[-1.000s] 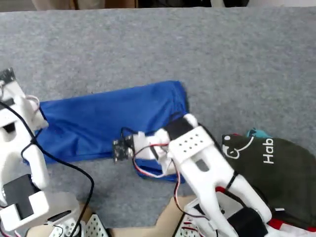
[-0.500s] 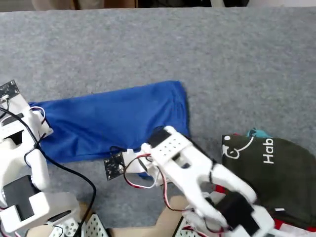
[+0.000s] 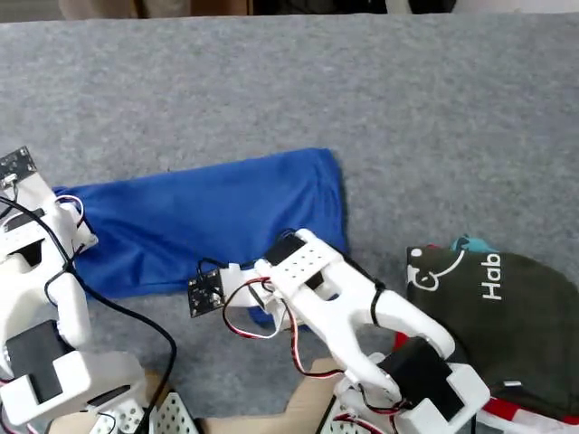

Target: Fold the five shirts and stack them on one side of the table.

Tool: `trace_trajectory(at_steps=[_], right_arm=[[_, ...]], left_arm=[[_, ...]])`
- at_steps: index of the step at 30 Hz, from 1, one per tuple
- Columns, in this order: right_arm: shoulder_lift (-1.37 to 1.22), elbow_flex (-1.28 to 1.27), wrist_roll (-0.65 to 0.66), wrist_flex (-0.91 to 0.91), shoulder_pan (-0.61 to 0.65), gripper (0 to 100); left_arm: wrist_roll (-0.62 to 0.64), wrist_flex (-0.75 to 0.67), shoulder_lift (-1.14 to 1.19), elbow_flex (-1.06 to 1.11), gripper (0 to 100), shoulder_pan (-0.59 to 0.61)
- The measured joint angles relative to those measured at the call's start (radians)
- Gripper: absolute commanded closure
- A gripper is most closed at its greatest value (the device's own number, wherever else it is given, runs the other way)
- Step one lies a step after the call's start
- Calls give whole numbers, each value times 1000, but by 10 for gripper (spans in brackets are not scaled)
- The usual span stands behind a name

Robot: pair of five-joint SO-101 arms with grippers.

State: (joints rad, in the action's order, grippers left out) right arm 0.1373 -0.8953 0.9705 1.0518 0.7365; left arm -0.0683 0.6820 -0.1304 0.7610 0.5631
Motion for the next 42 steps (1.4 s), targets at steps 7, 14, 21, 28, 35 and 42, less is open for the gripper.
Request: trace_trajectory(at_steps=[7,14,21,28,35,42], right_arm=[[-2,0,0,0,0,867],[-15,2,0,-2,2,984],[-60,43,0,3,-28,995],[-103,209,-3,106,-173,995],[-236,603,-8,342,-180,995],[-585,1091,35,569,-180,995]], left_arm=[[3,-6,0,0,981,0],[3,-6,0,0,981,0],[3,-6,0,0,981,17],[3,-6,0,0,981,17],[3,-8,0,0,981,17],[3,-8,0,0,981,17]])
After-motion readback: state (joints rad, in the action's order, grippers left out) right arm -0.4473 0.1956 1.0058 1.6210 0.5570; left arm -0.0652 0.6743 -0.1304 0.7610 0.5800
